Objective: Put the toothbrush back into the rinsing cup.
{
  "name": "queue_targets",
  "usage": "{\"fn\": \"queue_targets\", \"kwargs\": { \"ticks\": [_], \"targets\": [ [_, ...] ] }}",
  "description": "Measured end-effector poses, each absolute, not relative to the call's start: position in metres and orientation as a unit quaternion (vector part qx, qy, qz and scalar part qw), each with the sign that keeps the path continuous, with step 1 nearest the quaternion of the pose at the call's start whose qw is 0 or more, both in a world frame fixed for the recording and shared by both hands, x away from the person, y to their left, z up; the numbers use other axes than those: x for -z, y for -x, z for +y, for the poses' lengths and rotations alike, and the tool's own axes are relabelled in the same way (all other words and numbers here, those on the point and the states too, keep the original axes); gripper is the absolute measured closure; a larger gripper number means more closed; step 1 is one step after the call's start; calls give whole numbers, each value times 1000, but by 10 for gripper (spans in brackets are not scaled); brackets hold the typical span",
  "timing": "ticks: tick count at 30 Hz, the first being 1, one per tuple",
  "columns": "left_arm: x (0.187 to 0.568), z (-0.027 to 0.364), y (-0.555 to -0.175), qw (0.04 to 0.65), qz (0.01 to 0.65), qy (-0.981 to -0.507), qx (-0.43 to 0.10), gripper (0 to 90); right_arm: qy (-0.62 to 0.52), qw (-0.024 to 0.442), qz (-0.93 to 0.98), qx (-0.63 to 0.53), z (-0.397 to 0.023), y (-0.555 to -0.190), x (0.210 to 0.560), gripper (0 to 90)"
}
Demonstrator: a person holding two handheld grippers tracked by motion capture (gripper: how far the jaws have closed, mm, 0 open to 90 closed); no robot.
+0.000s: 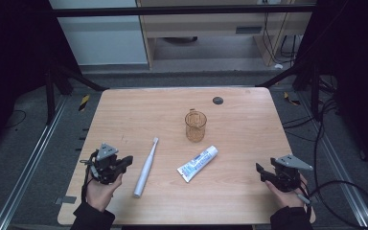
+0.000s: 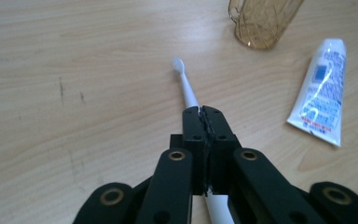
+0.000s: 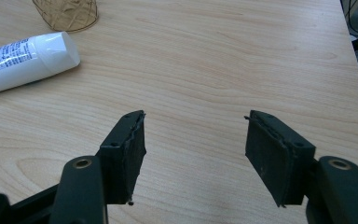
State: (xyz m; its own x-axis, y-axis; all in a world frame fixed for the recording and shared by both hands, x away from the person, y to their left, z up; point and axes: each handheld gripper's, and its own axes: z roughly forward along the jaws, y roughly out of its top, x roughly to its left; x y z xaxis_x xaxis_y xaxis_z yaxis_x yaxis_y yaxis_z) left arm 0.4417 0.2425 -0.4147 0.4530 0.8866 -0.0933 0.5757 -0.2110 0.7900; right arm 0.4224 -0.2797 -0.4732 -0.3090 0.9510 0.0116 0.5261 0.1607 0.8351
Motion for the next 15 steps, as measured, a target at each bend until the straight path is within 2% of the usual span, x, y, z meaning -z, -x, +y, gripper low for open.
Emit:
{"fn": "queue_targets", "kwargs": {
  "ticks": [9,15],
  "targets": [
    [409,242,-472,404,503,-742,-182,798,-522,272,712,-384,-281,-425,474,361],
    [410,236,-488,381,506,-753,-178,668,-523,270,712,-382,-282,-425,474,350]
  ]
}}
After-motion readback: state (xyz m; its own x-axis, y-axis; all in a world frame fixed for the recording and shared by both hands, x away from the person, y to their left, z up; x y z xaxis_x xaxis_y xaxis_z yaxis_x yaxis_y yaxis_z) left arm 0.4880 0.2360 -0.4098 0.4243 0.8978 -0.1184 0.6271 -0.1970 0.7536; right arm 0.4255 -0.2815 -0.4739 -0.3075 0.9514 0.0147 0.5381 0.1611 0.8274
